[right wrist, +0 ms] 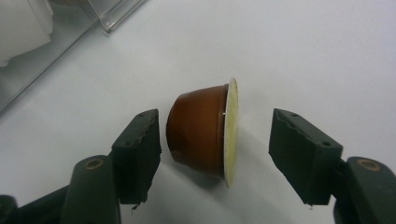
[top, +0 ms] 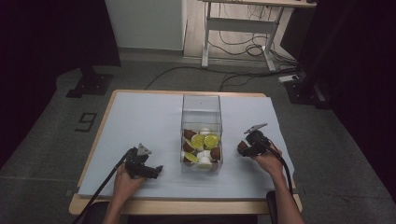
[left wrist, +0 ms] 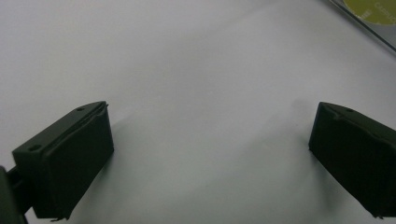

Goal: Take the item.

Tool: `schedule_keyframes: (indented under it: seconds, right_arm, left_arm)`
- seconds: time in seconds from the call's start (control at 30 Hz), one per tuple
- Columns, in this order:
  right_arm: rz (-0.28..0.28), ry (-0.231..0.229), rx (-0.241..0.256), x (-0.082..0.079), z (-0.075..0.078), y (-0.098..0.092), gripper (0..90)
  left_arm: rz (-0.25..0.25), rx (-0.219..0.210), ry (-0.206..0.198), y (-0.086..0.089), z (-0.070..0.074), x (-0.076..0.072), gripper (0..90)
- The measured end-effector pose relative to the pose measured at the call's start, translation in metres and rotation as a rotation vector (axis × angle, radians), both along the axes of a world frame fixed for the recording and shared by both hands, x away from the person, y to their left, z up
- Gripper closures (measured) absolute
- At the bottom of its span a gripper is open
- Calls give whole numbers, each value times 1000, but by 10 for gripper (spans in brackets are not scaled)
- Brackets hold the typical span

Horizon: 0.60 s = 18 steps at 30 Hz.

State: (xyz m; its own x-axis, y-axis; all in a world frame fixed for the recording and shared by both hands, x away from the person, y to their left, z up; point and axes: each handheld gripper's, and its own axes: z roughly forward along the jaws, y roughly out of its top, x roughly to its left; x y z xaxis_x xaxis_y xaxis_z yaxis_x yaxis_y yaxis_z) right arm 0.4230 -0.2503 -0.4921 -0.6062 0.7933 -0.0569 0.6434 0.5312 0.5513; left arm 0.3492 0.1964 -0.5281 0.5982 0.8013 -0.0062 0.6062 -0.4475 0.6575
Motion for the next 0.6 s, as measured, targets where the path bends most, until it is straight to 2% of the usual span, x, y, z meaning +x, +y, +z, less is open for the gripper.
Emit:
schedule_keyframes:
  seconds: [0.27, 0.6]
  right_arm:
    - [1, -23, 20, -5, 5, -1, 272]
    - [1, -69, 71, -13, 14, -5, 241]
  left_arm:
    - [0, 0, -1, 0, 0, 0, 0]
    - [0, 1, -1, 0, 0, 0, 0]
